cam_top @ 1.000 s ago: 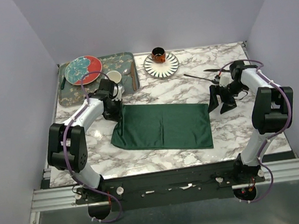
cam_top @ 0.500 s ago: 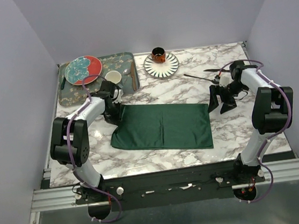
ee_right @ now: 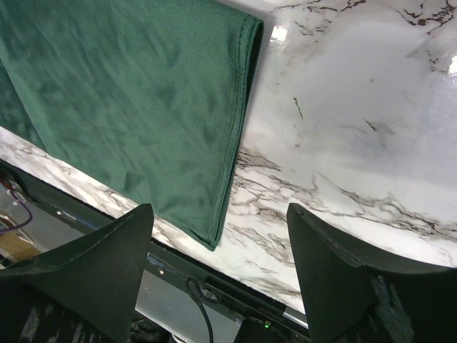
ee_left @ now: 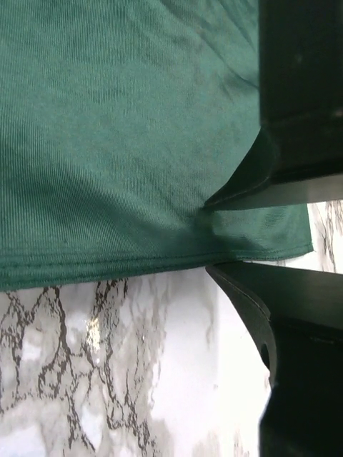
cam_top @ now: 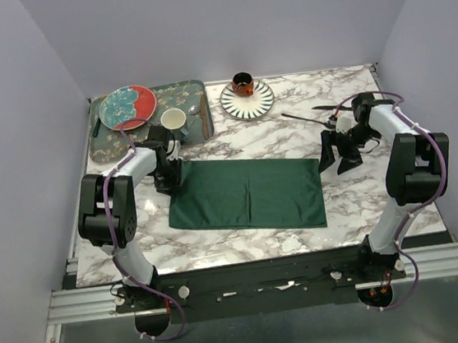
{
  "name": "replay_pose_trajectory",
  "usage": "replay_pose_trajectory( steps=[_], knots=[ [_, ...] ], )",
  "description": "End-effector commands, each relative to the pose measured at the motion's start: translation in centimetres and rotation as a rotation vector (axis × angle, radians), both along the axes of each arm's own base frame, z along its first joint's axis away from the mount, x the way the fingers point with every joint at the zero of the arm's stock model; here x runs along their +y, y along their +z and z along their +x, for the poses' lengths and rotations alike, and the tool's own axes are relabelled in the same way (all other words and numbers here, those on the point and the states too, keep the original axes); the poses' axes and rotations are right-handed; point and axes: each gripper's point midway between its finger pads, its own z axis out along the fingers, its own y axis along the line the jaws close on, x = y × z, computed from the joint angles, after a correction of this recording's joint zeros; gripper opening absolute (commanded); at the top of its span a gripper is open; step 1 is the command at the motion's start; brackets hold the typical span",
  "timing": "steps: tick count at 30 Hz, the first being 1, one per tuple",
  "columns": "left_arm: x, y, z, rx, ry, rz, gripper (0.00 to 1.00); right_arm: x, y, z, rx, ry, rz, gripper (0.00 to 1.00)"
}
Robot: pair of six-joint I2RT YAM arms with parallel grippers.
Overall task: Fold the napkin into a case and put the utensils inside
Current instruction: Pick up the rectangle-folded napkin at the center of the board.
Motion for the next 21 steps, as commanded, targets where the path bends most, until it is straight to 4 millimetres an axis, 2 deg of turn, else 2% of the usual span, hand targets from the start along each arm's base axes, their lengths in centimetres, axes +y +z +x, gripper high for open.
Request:
replay_pose_trajectory(
  steps=[1,4,5,7,8,15,21],
  knots=[
    [0.9,-1.4,-0.4,0.028,0.008,0.033,0.4,0.1,0.6,0.2,-0.01,0.006,0.01,0.84],
    [0.9,-1.6,-0.4,0.032,0.009,0.03,0.26,0.1,0.5,0.2,-0.009,0.006,0.011,0.84],
    [0.8,-1.5,-0.3,0.031,0.009,0.027,0.17,0.2,0.6,0.2,-0.01,0.005,0.013,0.84],
    [0.5,-1.2,-0.2,0.029,0.006,0.008,0.08,0.2,0.5,0.2,-0.007,0.005,0.013,0.84],
    [0.3,-0.9,0.0,0.021,0.004,-0.002,0.0,0.2,0.5,0.2,-0.007,0.005,0.015,0.84],
    [-0.9,3.3,1.9,-0.097,-0.018,-0.032,0.0,0.3,0.5,0.2,-0.008,0.008,0.021,0.84],
    [-4.1,6.2,1.9,-0.152,-0.085,-0.078,0.0,0.3,0.5,0.2,-0.01,0.01,0.023,0.84]
  ],
)
